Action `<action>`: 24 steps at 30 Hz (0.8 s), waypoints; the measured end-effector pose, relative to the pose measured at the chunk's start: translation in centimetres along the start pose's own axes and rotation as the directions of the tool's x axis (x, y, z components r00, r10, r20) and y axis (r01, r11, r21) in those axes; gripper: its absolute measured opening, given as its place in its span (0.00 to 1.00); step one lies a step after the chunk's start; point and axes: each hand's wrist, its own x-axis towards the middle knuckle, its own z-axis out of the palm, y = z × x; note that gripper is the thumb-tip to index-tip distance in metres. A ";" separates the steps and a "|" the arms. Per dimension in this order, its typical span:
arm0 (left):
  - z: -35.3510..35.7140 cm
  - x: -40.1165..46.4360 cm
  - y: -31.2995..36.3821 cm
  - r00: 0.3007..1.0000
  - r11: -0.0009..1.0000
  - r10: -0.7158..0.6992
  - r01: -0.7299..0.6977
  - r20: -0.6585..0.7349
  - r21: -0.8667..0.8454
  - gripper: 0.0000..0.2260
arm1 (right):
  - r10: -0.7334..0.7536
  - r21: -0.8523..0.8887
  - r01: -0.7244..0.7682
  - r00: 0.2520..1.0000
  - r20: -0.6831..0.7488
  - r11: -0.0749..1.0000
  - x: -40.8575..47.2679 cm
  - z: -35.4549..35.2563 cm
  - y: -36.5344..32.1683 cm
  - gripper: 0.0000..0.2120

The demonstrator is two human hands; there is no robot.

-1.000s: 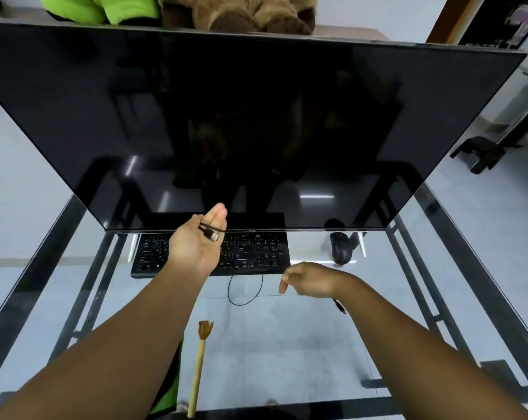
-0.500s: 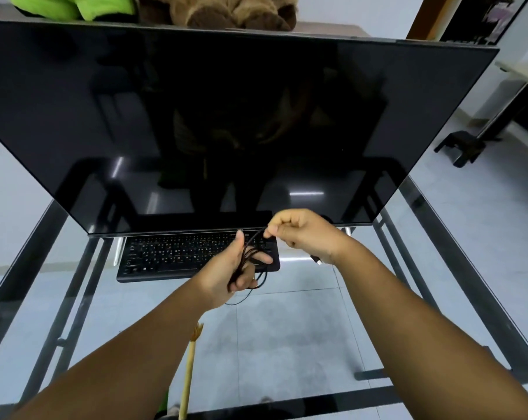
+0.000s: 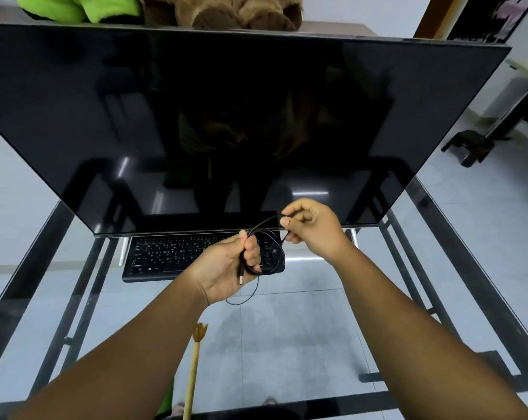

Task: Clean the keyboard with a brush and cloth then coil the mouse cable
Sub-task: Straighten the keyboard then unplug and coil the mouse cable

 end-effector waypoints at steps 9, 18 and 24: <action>0.5 0.5 0.3 0.995 0.999 0.036 -0.039 -0.095 -0.028 0.16 | 0.256 0.429 -0.315 0.948 0.192 0.847 -0.3 0.8 0.2 0.03; 0.8 1.0 0.7 0.962 0.991 0.099 -0.072 -0.256 0.111 0.16 | 0.228 0.294 -0.311 0.931 0.284 0.904 -0.8 0.2 -0.5 0.05; 1.1 1.5 0.5 0.913 0.984 0.161 -0.117 -0.376 0.136 0.13 | 0.200 0.286 -0.282 0.938 0.284 0.916 -1.1 0.4 -0.9 0.09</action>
